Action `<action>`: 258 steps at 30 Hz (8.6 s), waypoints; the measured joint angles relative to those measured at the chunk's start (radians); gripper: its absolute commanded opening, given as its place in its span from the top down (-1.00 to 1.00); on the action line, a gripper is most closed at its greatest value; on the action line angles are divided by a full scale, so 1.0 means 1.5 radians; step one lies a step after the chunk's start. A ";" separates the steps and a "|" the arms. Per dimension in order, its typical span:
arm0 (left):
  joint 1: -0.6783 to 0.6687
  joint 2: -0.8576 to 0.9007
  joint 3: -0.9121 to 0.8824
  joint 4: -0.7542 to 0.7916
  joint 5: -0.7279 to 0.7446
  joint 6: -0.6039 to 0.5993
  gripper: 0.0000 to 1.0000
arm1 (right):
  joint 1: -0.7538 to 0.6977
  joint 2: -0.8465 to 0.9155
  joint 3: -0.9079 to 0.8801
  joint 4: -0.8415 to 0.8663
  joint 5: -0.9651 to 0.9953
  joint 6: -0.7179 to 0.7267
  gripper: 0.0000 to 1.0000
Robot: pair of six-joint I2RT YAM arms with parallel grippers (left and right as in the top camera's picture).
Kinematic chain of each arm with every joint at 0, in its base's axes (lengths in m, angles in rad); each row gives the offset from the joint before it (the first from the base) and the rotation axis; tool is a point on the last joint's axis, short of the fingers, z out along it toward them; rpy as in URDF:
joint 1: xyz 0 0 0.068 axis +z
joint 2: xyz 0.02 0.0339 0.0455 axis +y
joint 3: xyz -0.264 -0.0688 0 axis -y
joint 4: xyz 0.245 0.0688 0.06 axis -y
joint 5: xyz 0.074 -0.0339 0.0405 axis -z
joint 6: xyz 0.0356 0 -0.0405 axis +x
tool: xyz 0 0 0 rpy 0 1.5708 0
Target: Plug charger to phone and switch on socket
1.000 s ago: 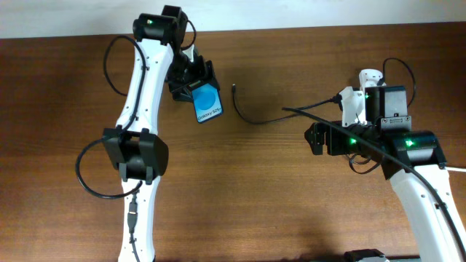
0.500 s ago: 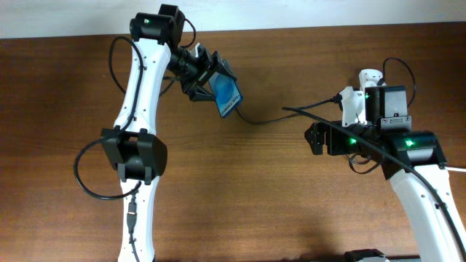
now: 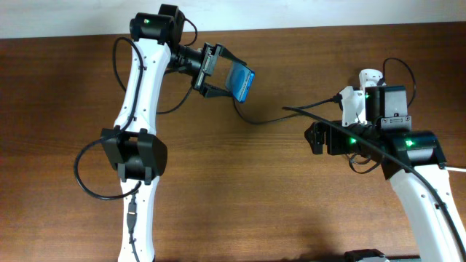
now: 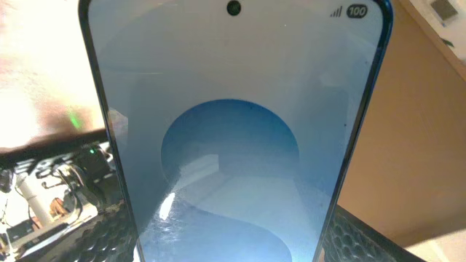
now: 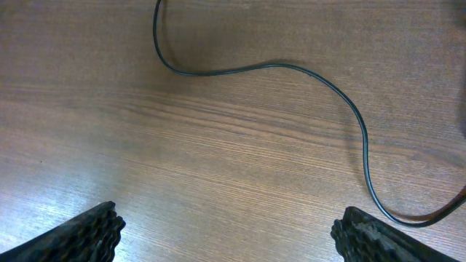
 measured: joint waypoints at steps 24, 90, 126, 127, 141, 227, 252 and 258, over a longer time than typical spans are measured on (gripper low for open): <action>-0.003 -0.001 0.000 0.000 -0.323 -0.137 1.00 | 0.002 0.085 0.002 0.157 -0.135 0.229 -0.99; -0.104 -0.010 0.008 0.008 -0.337 -0.184 0.00 | 0.186 0.265 0.002 0.415 -0.101 0.512 0.92; -0.082 -0.011 0.009 0.474 0.002 -0.090 -0.04 | 0.131 0.199 0.001 0.671 0.039 1.044 0.92; -0.082 -0.011 0.009 0.474 0.003 -0.095 -0.01 | 0.132 0.201 0.001 0.677 0.042 1.046 0.92; -0.084 -0.013 0.009 0.475 -0.027 -0.177 0.68 | 0.149 0.212 0.001 0.730 0.068 1.091 0.92; 0.224 -0.028 0.013 0.184 0.002 0.374 1.00 | 0.240 0.757 0.478 0.296 0.056 0.256 0.29; 0.224 -0.028 0.013 0.181 0.002 0.372 1.00 | 0.250 0.784 0.474 0.321 0.092 0.259 0.52; 0.224 -0.028 0.013 0.180 0.002 0.372 1.00 | 0.250 0.784 0.469 0.325 0.097 0.260 0.92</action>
